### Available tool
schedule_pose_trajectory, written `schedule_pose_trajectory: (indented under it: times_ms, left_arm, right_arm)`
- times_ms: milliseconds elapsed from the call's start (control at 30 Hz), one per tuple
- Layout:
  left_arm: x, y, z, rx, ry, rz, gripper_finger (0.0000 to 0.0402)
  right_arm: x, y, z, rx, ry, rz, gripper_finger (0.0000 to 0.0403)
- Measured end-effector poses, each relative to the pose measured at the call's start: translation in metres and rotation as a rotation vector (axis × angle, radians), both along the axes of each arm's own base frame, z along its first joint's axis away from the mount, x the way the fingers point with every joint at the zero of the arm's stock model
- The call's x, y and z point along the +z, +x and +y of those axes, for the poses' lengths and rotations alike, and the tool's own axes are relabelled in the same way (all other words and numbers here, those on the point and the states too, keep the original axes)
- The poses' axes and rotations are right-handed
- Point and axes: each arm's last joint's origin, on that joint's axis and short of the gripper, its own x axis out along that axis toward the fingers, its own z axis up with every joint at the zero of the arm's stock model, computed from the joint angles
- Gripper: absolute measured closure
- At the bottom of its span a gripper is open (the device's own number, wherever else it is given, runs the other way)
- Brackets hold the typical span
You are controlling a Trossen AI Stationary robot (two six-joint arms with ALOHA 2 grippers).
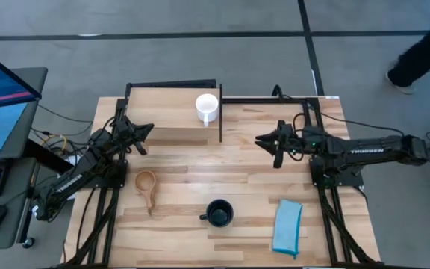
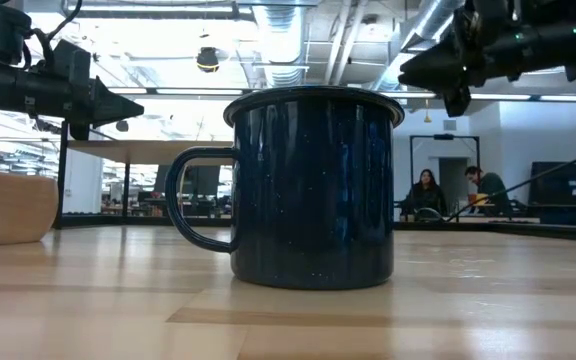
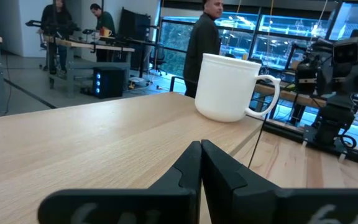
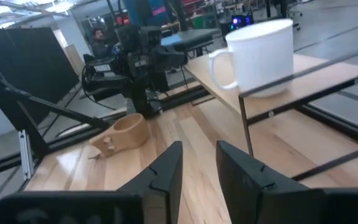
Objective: Stack small to large cups/mugs on shelf
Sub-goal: Put the dark blue mug on the shelf
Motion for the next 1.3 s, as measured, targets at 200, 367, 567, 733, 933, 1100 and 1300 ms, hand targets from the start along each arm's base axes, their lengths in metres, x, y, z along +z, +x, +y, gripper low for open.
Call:
schedule_pose_trajectory:
  times_ms: [200, 367, 567, 733, 933, 1100, 1300]
  left_arm:
    - [0.0, 0.0, 0.0, 0.002, 0.0, 0.0, 0.0401]
    - [0.0, 0.0, 0.0, 0.003, 0.0, 0.0, 0.0401]
    - [0.0, 0.0, 0.0, 0.003, 0.0, 0.0, 0.0401]
    - [0.0, 0.0, 0.0, 0.003, 0.0, 0.0, 0.0401]
    - [0.0, 0.0, 0.0, 0.004, 0.0, 0.0, 0.0401]
    - [0.0, 0.0, 0.0, 0.004, 0.0, 0.0, 0.0401]
    - [0.0, 0.0, 0.0, 0.004, 0.0, 0.0, 0.0401]
  right_arm:
    - [-0.012, -0.003, 0.0, -0.009, 0.029, 0.019, 0.0285]
    - [-0.024, -0.009, 0.0, -0.011, 0.05, -0.021, 0.0285]
    - [-0.03, -0.022, 0.002, -0.035, 0.085, -0.066, 0.0285]
    - [-0.025, -0.032, 0.003, -0.032, 0.07, -0.134, 0.0285]
    - [-0.031, -0.043, 0.004, -0.032, 0.064, -0.176, 0.0285]
    - [-0.03, -0.048, 0.005, -0.036, 0.059, -0.215, 0.0285]
    - [-0.028, -0.049, 0.005, -0.035, 0.058, -0.226, 0.0285]
